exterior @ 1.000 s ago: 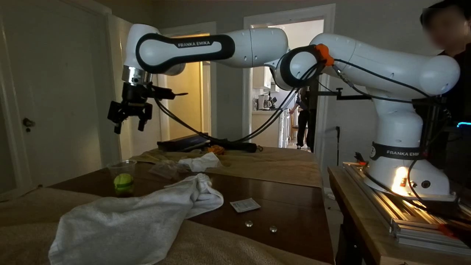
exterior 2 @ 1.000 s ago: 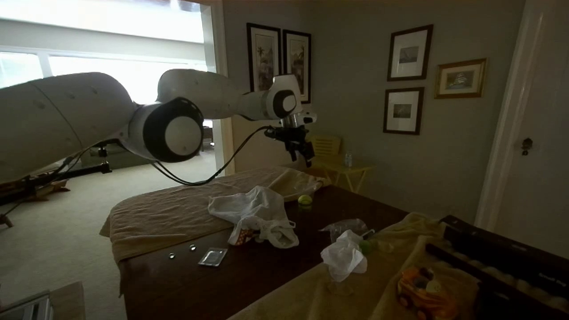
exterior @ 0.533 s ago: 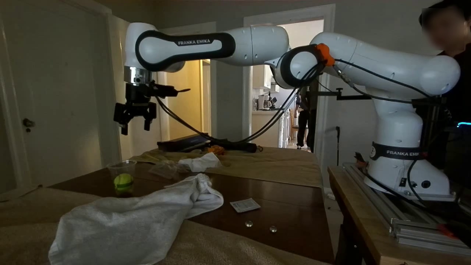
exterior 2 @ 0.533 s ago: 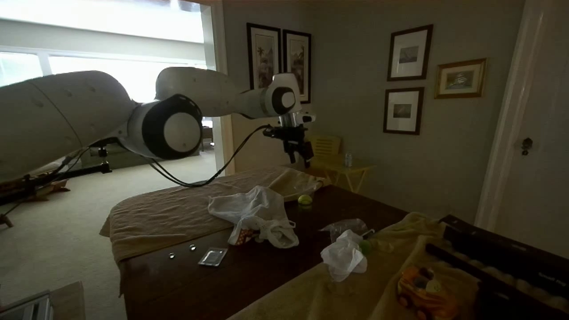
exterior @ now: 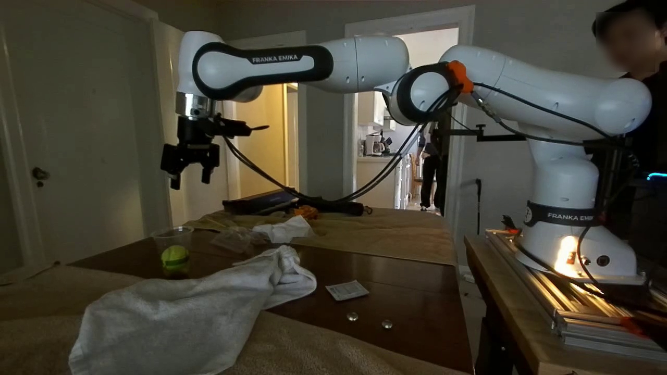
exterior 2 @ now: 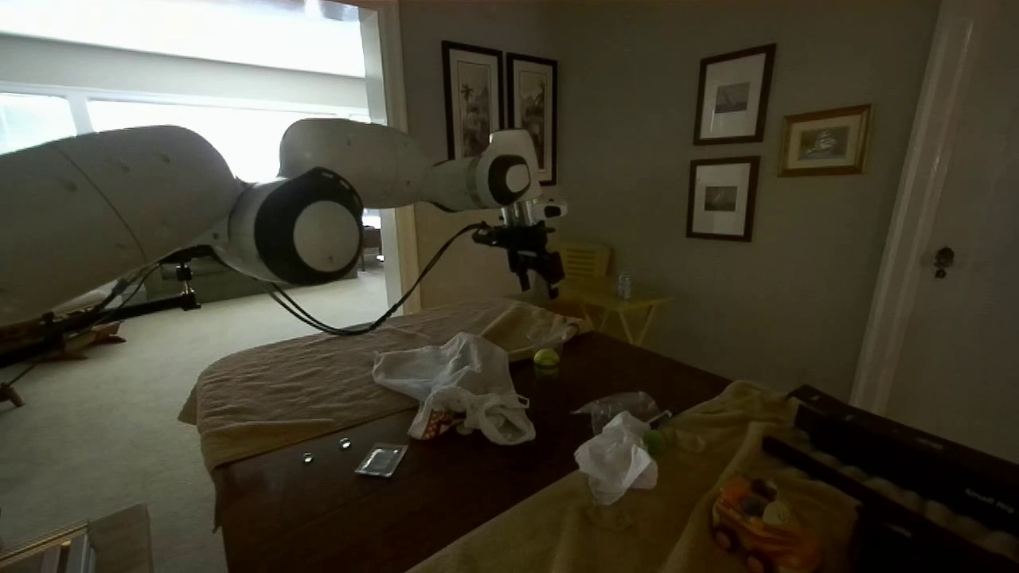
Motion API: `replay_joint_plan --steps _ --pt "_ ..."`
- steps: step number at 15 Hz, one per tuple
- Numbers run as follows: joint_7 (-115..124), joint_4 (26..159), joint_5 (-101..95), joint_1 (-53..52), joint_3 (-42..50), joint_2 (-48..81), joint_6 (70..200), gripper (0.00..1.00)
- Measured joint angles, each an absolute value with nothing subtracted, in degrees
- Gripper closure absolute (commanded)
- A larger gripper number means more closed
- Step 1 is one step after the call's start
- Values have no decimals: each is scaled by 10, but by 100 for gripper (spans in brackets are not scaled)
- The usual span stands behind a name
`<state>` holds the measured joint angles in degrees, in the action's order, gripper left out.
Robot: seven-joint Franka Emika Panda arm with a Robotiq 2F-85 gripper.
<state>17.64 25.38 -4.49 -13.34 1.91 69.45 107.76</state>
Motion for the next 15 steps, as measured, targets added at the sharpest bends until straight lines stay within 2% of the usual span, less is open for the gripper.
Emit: replay_joint_plan --steps 9,15 --pt "-102 255 -12 -72 -57 729 1131 0" --pt "-123 255 -5 -69 -62 734 1132 0"
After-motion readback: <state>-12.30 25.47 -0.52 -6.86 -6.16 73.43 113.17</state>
